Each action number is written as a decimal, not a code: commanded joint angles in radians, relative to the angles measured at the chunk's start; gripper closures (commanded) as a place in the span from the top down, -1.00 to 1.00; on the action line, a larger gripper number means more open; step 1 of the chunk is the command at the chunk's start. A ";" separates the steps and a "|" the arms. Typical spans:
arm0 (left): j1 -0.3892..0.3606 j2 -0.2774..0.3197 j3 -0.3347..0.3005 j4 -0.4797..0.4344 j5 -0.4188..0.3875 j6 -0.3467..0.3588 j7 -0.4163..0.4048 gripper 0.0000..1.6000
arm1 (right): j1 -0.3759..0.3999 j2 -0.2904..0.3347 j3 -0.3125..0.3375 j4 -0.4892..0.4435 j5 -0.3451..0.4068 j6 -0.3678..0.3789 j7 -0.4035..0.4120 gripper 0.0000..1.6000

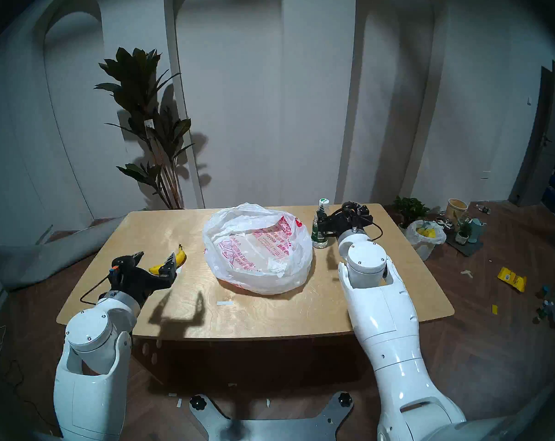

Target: Bag the groceries: heavy items first, fragile items on top

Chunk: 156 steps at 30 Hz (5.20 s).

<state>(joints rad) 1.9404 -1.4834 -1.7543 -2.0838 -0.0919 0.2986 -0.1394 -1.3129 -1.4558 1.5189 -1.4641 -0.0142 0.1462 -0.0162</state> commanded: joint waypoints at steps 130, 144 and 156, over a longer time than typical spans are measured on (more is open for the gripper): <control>-0.004 0.001 0.000 -0.039 0.002 -0.004 -0.003 1.00 | 0.344 -0.271 -0.232 0.505 -0.134 -0.040 -0.118 -1.00; -0.002 0.001 0.000 -0.042 0.002 -0.003 -0.003 1.00 | 0.490 -0.319 -0.180 0.795 -0.125 -0.138 -0.195 -1.00; -0.001 0.001 0.000 -0.043 0.002 -0.003 -0.003 1.00 | 0.380 -0.262 -0.135 0.691 -0.094 -0.247 -0.211 -1.00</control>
<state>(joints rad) 1.9414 -1.4847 -1.7552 -2.1032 -0.0898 0.2987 -0.1402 -0.8823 -1.7465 1.3717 -0.6908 -0.1151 -0.0566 -0.2279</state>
